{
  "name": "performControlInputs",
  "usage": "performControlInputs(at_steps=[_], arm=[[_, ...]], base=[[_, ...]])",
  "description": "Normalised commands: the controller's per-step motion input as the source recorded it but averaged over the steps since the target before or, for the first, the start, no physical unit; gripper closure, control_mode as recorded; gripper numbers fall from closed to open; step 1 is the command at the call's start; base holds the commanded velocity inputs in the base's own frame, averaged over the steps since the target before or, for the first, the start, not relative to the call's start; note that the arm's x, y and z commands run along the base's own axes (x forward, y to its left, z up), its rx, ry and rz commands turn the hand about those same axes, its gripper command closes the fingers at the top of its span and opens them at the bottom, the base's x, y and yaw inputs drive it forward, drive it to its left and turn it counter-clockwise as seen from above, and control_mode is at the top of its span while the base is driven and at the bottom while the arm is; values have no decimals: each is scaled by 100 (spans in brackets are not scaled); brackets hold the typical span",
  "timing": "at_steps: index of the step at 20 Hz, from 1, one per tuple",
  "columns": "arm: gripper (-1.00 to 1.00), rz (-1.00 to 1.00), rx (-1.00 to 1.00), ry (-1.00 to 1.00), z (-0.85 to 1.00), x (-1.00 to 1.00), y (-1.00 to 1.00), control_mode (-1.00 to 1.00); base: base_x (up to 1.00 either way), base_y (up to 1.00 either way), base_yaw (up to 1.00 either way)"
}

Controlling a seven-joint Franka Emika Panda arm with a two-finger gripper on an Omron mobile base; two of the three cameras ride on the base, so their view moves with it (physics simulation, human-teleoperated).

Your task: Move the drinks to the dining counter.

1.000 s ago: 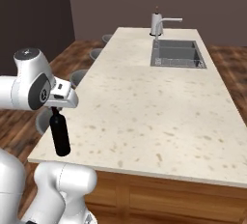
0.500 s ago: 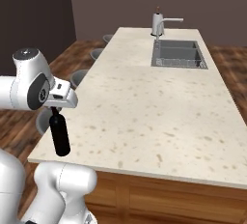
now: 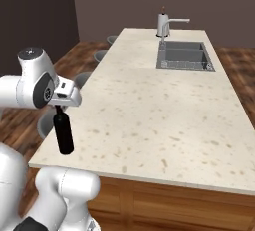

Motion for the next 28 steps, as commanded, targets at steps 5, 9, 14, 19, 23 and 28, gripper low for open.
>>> performControlInputs(at_steps=[5, 9, 14, 19, 23, 28], arm=[[100, -3, 0, 0, 13, 64, 14, -100], [100, -2, 0, 0, 0, 69, 9, -100], [100, 0, 0, 0, 0, 71, 0, -100], [100, 0, 0, 0, 0, 67, 0, -100], [100, 0, 0, 0, 0, 58, 0, -100], [100, 0, 0, 0, -2, 43, 0, -100]], base=[[0, 0, 0], [0, 0, 0], [0, 0, 0], [0, 0, 0], [0, 0, 0], [0, 0, 0]])
